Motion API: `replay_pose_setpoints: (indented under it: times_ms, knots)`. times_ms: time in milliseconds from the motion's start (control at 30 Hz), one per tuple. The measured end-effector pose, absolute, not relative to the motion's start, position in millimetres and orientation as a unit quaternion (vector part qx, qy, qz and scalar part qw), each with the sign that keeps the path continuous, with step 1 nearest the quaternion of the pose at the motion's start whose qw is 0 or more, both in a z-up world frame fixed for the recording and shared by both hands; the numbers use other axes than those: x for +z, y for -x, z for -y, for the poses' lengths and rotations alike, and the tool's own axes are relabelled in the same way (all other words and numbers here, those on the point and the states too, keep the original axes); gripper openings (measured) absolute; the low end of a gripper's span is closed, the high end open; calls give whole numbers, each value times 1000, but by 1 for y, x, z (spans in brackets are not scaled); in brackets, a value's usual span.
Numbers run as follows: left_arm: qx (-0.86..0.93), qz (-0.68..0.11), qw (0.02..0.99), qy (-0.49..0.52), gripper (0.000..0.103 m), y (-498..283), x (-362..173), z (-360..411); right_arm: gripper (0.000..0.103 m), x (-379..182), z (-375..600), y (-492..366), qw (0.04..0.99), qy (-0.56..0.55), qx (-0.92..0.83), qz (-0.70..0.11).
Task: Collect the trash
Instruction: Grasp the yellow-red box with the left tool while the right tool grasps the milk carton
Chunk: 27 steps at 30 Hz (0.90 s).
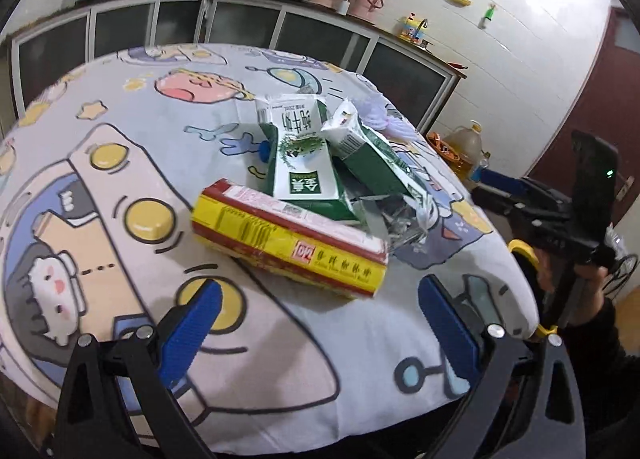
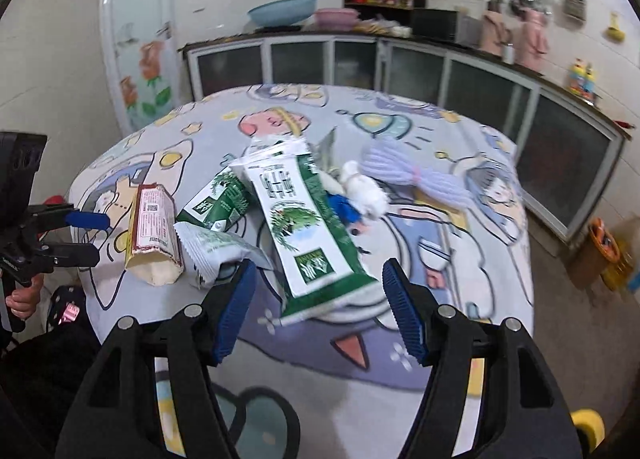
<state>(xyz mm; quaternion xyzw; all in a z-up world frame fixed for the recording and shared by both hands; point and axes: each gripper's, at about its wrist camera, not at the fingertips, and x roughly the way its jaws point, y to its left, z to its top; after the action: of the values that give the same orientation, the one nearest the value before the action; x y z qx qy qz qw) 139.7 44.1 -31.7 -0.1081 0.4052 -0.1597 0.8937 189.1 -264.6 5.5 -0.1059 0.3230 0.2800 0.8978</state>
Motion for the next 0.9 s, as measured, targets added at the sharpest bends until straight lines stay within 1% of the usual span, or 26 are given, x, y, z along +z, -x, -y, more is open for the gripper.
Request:
replay_pose_setpoints:
  times_ms: [100, 267, 367, 600, 767, 800, 833, 867, 900]
  knots:
    - [-159, -421, 885, 119, 95, -149, -33, -43, 66, -1, 252, -206, 883, 115, 303, -340]
    - [-164, -448, 866, 151, 95, -163, -42, -45, 68, -12, 240, -231, 861, 124, 327, -369]
    - [-156, -455, 864, 147, 95, -169, -45, -44, 75, -16, 232, -242, 851, 133, 339, -378]
    - [-152, -474, 850, 170, 95, -196, -58, -51, 75, -30, 213, -280, 826, 149, 347, -418]
    - [-149, -483, 843, 185, 94, -212, -68, -51, 74, -40, 202, -291, 811, 152, 355, -439]
    - [-148, -480, 845, 182, 93, -215, -67, -49, 70, -42, 201, -292, 809, 151, 355, -443]
    - [-146, -479, 847, 179, 86, -216, -67, -48, 65, -44, 199, -293, 808, 150, 352, -449]
    - [-145, -480, 848, 175, 76, -218, -67, -45, 65, -45, 200, -294, 808, 146, 349, -451]
    - [-146, -482, 846, 176, 70, -220, -68, -44, 63, -45, 201, -294, 809, 134, 349, -453]
